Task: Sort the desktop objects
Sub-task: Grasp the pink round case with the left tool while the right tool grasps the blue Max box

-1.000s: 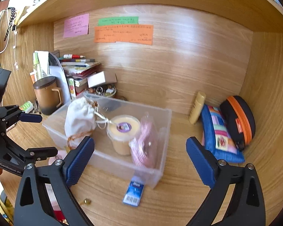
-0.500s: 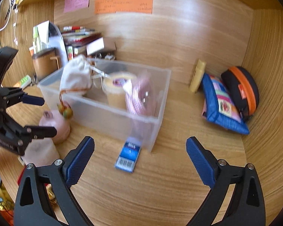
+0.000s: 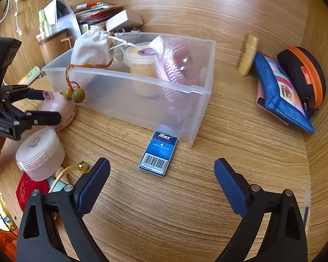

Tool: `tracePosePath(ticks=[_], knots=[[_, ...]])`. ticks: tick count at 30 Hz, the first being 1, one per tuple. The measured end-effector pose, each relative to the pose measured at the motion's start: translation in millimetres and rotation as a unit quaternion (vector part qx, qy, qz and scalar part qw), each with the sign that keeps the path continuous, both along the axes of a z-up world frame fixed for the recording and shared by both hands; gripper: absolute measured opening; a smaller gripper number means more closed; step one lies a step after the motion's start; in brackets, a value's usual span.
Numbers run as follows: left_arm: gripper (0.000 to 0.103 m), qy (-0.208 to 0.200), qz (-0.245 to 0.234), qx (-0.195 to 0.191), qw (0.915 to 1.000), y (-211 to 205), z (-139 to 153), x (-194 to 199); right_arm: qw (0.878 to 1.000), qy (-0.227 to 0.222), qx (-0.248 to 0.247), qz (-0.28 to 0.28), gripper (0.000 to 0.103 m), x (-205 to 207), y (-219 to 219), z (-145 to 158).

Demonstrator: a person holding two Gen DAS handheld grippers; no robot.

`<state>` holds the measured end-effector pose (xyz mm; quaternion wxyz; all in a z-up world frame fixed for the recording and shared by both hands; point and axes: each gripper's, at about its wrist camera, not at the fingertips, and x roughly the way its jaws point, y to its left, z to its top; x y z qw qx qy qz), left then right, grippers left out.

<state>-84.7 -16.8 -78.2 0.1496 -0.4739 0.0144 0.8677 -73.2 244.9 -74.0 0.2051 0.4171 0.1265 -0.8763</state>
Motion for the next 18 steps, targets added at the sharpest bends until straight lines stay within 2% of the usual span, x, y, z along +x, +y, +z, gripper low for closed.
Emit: tracePosePath(ticks=[2,5,8,10,12,14,18], knots=[[0.097,0.001,-0.001,0.001,1.0,-1.5,-1.0,0.3,1.0,-0.007,0.006,0.004,0.086,-0.9,-3.8,-2.8],[0.097,-0.005,-0.001,-0.005,1.0,2.3,-6.4,-2.7,1.0,-0.016,0.007,0.005,0.084,-3.4,-7.7,-6.5],[0.097,0.005,-0.002,-0.009,0.9999,7.5,-7.5,-4.1,1.0,-0.022,0.008,0.003,0.075,-5.3,-8.9,-7.8],[0.096,0.011,-0.001,-0.008,0.9999,9.0,-7.5,-4.0,1.0,-0.024,0.005,0.001,0.072,-6.8,-8.7,-7.8],[0.088,0.02,0.002,-0.025,0.9995,12.1,-8.2,-2.9,1.0,-0.027,0.0,-0.003,0.071,-9.1,-6.3,-7.8],[0.083,0.026,-0.002,-0.025,0.9993,12.7,-7.4,-0.6,1.0,-0.027,-0.004,-0.007,0.065,-10.7,-5.0,-7.0],[0.078,0.035,0.001,-0.022,0.9991,10.6,-7.0,3.5,1.0,-0.019,-0.008,-0.01,0.053,-14.1,-3.8,-6.2]])
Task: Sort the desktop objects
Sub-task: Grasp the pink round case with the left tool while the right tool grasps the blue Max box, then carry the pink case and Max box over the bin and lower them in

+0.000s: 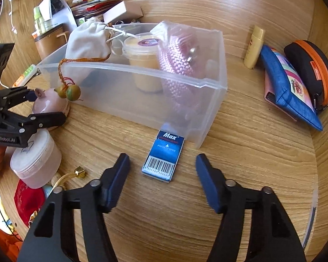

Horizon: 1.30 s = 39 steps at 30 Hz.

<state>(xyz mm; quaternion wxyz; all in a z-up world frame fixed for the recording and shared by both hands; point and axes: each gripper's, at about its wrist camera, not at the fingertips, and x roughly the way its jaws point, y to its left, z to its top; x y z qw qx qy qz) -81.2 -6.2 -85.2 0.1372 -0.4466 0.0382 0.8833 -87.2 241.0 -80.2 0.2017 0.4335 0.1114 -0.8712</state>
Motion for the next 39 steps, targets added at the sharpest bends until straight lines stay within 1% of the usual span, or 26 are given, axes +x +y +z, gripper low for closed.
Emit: tracePosePath(ticks=[1,2,3,5,7,13,19,23,26,33,39], knots=[[0.078,0.002,0.0,0.0,1.0,-0.4,0.1,0.8,1.0,0.002,-0.002,0.004,0.044,0.0,0.1,0.7],[0.076,0.004,-0.001,0.002,1.0,-0.6,0.2,1.7,1.0,0.003,-0.002,0.005,0.039,0.6,-1.4,1.1],[0.074,0.005,-0.001,0.002,1.0,-0.7,0.5,3.3,1.0,0.004,-0.001,0.006,0.039,0.6,-1.9,1.6],[0.071,0.01,-0.003,0.002,0.9999,-0.5,1.0,6.0,1.0,0.003,-0.003,0.007,0.035,1.7,-0.1,2.6],[0.063,0.011,-0.01,0.009,0.9998,1.0,1.8,6.5,1.0,0.003,-0.006,0.006,0.032,0.6,0.9,2.7],[0.063,0.014,-0.005,0.006,0.9999,0.0,4.1,5.7,1.0,0.003,-0.009,-0.001,0.026,2.9,3.4,3.4],[0.063,0.019,0.008,0.01,0.9997,-5.7,6.5,6.9,1.0,0.007,-0.02,0.006,0.025,10.4,0.6,6.5],[0.063,0.026,0.013,0.012,0.9995,-9.5,10.3,11.1,0.999,0.008,-0.043,0.013,0.025,17.3,1.8,14.1],[0.063,0.031,0.018,0.015,0.9992,-12.0,12.7,15.8,0.998,0.013,-0.05,0.017,0.025,22.7,0.0,19.8],[0.063,0.05,0.024,0.036,0.9978,-15.6,28.3,23.1,0.997,0.042,-0.06,0.032,0.025,37.3,-4.0,38.8],[0.063,0.078,0.018,0.039,0.9961,-9.9,49.2,31.9,0.995,0.072,-0.058,0.034,0.025,42.2,-2.4,59.8]])
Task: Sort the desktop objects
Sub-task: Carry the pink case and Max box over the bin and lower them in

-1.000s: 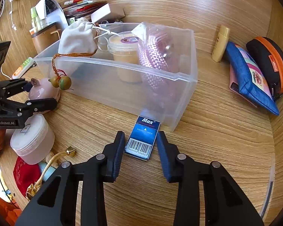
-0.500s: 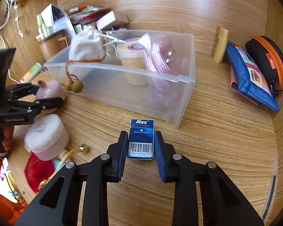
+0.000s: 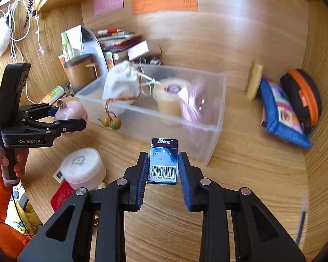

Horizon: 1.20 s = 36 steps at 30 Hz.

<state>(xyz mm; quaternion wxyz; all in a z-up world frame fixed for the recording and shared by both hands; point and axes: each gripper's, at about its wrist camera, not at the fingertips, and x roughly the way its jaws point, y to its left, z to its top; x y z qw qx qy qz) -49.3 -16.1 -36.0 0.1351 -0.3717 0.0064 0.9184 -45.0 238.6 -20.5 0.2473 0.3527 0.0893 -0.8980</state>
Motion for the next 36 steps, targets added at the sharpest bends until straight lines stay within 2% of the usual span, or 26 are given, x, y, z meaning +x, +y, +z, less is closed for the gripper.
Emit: tracePosePath(ticks=[15,21,36], knots=[[0.063,0.037,0.008,0.004,0.9993,-6.4,40.7,-13.6,0.998,0.05,-0.025,0.007,0.025,-11.7,-6.0,30.9],[0.063,0.029,0.009,0.008,0.9995,-9.4,41.1,-30.8,0.998,0.04,-0.045,0.008,0.025,-26.9,-7.8,29.2],[0.063,-0.005,0.007,0.008,0.9999,-8.1,26.3,-78.8,1.0,0.014,-0.023,0.009,0.025,-72.6,-24.3,15.4]])
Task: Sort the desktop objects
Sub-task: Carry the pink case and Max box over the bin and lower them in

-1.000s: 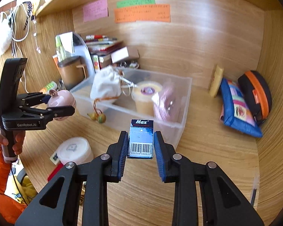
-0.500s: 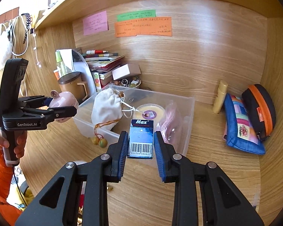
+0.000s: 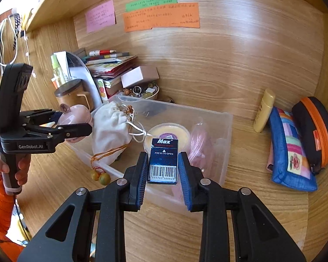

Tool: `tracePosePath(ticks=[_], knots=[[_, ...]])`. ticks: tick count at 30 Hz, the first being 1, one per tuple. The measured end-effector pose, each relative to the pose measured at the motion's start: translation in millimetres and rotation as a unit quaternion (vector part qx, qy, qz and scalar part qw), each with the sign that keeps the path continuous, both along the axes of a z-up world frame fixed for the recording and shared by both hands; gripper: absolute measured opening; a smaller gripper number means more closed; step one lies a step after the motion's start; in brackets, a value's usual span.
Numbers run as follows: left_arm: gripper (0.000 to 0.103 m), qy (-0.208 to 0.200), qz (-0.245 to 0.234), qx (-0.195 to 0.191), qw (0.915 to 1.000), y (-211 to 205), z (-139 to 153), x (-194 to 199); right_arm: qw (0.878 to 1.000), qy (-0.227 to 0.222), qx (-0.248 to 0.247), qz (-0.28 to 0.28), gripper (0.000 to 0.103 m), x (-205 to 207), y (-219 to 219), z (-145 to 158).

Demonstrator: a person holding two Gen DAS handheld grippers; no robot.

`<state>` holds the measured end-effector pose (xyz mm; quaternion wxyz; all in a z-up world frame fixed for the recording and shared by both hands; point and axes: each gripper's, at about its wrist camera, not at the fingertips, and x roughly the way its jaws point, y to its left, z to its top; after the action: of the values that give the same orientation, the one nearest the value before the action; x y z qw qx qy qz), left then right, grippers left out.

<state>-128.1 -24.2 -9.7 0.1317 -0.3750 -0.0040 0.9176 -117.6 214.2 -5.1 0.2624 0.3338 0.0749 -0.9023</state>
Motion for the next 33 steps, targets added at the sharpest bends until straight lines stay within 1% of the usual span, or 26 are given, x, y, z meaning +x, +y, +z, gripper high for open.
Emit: tracePosePath(ticks=[7,9,12,13,17,25,28,33], knots=[[0.063,-0.003,-0.003,-0.013,0.9999,4.1,-3.5,-8.6,1.0,-0.012,0.015,0.005,0.025,-7.5,-6.5,-10.3],[0.063,-0.012,-0.008,-0.014,0.9998,6.7,-7.1,-12.3,1.0,-0.013,0.023,0.003,0.025,-8.0,-5.6,-13.0],[0.063,-0.019,-0.015,-0.026,0.9994,13.2,-13.9,-16.1,0.999,-0.011,0.036,0.001,0.025,-7.0,-3.1,-14.8],[0.063,-0.016,-0.015,-0.03,0.9993,15.0,-14.4,-16.3,0.999,-0.011,0.037,0.0,0.025,-7.1,-2.5,-14.5],[0.063,-0.02,-0.019,-0.028,0.9992,17.5,-15.3,-20.3,0.999,-0.011,0.047,-0.006,0.025,-8.8,1.2,-15.2],[0.063,-0.023,-0.021,-0.041,0.9987,20.2,-16.1,-18.0,0.998,-0.014,0.054,-0.005,0.026,-8.9,-0.5,-16.7],[0.065,-0.023,-0.021,-0.048,0.9984,21.5,-16.5,-16.0,0.998,-0.016,0.055,-0.004,0.026,-8.4,-1.5,-17.2],[0.067,-0.026,-0.017,-0.05,0.9983,21.4,-15.7,-13.0,0.999,-0.024,0.046,-0.003,0.03,-9.2,0.4,-15.8]])
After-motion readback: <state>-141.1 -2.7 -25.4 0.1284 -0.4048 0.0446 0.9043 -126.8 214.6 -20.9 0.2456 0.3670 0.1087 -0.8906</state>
